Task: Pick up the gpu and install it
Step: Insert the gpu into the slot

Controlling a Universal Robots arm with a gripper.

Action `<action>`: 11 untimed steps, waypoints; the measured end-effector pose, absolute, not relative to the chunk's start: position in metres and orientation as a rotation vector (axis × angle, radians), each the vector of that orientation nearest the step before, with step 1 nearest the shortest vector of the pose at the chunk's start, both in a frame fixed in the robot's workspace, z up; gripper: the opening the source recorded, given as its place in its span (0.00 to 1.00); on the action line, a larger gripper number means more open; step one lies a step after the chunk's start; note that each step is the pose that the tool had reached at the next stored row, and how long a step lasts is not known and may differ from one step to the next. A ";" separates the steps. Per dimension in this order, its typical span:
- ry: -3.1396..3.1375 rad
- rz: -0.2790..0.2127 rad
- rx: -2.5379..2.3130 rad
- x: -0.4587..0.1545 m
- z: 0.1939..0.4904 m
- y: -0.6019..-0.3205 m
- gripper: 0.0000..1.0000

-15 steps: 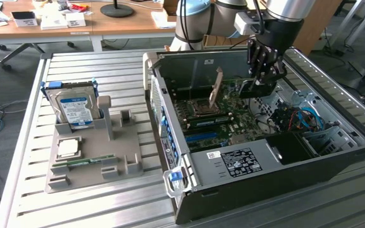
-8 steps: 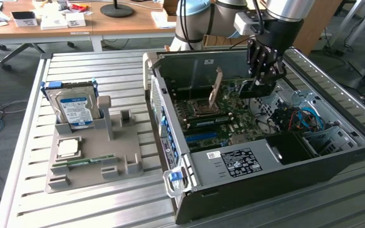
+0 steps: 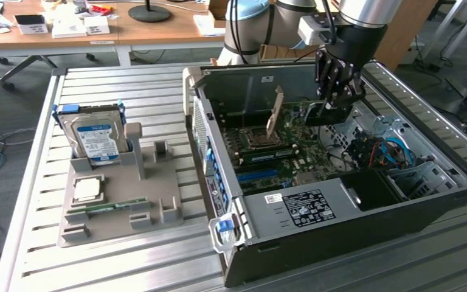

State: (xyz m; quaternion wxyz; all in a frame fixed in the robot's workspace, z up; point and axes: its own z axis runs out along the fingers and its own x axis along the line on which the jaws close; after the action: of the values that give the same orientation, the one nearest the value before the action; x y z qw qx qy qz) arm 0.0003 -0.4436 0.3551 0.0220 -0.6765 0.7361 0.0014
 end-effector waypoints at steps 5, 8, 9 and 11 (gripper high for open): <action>2.281 0.004 -2.096 -0.001 0.355 -0.444 0.27; 2.281 0.004 -2.096 -0.004 0.354 -0.444 0.27; 2.281 0.004 -2.096 -0.006 0.354 -0.444 0.27; 2.281 0.004 -2.096 -0.007 0.354 -0.444 0.27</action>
State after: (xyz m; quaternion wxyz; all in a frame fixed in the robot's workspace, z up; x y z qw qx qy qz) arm -0.0073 -0.4439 0.3536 0.0221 -0.6765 0.7361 0.0013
